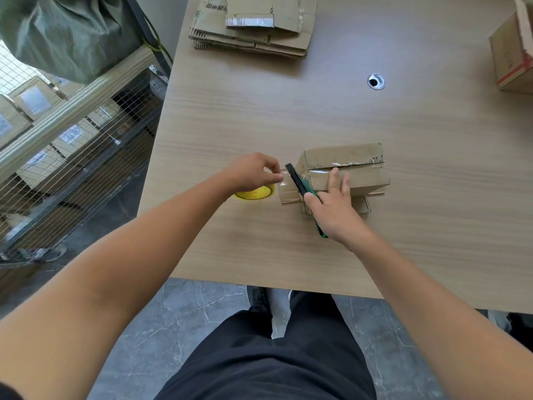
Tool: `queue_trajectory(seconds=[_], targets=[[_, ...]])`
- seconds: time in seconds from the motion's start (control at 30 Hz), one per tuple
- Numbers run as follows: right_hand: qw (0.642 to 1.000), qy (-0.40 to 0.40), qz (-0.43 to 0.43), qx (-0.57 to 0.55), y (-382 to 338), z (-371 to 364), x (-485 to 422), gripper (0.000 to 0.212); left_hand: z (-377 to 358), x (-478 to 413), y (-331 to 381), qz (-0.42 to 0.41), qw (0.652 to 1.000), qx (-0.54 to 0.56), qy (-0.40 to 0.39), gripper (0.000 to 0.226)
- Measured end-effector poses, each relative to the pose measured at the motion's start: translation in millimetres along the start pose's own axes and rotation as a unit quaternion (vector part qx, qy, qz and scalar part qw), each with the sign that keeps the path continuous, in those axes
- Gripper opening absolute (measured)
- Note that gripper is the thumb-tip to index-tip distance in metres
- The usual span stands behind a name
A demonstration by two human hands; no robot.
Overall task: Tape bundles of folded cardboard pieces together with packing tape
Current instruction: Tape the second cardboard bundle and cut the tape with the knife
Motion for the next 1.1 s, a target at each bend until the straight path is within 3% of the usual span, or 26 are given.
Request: queue_trajectory(seconds=[0.13,0.23,0.3,0.37,0.47,0.57,0.63,0.77,0.9,1.1], targets=[[0.985,0.012,0.000,0.173,2.0,-12.0,-0.9,0.041,6.9,16.6,33.1,-0.065,0.987,-0.118,0.089,0.020],[0.965,0.018,0.017,0.260,8.5,-18.6,-2.8,0.045,34.8,32.2,40.0,-0.092,0.970,-0.094,0.202,0.020],[0.971,0.017,0.060,0.232,11.2,-16.9,-2.3,0.047,54.5,34.9,34.7,-0.087,0.958,-0.099,0.256,0.023],[0.974,0.026,0.115,0.193,14.4,-9.6,-0.9,0.051,66.1,26.8,30.3,-0.091,0.955,-0.112,0.258,0.032],[0.967,0.094,0.215,0.097,18.9,5.7,2.8,0.041,60.3,6.5,41.0,-0.164,0.955,-0.153,0.194,0.050],[0.924,0.231,0.302,-0.047,27.2,21.1,5.5,0.031,34.0,-10.9,58.2,-0.237,0.937,-0.225,0.122,0.060],[0.894,0.317,0.299,-0.102,36.0,21.8,2.2,0.032,20.1,-17.1,63.3,-0.259,0.928,-0.239,0.123,0.060],[0.861,0.402,0.259,-0.172,46.5,19.7,-10.6,0.038,5.9,-8.2,66.6,-0.256,0.914,-0.207,0.237,0.048],[0.860,0.374,0.295,-0.184,50.5,32.4,-20.0,0.034,-7.3,3.2,63.8,-0.201,0.929,-0.162,0.264,0.044],[0.896,0.269,0.338,-0.102,48.6,53.7,-26.4,0.042,-22.4,18.8,69.5,-0.165,0.961,-0.075,0.211,0.034]])
Point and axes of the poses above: each hand's wrist, its own x-axis away from the middle knuckle, its own z-axis out of the back of the hand, y = z × x, the point moved 8 cm from there along -x, towards the middle knuckle, and after that the axes turned 4 degrees about -x, right-handed, at the moved point
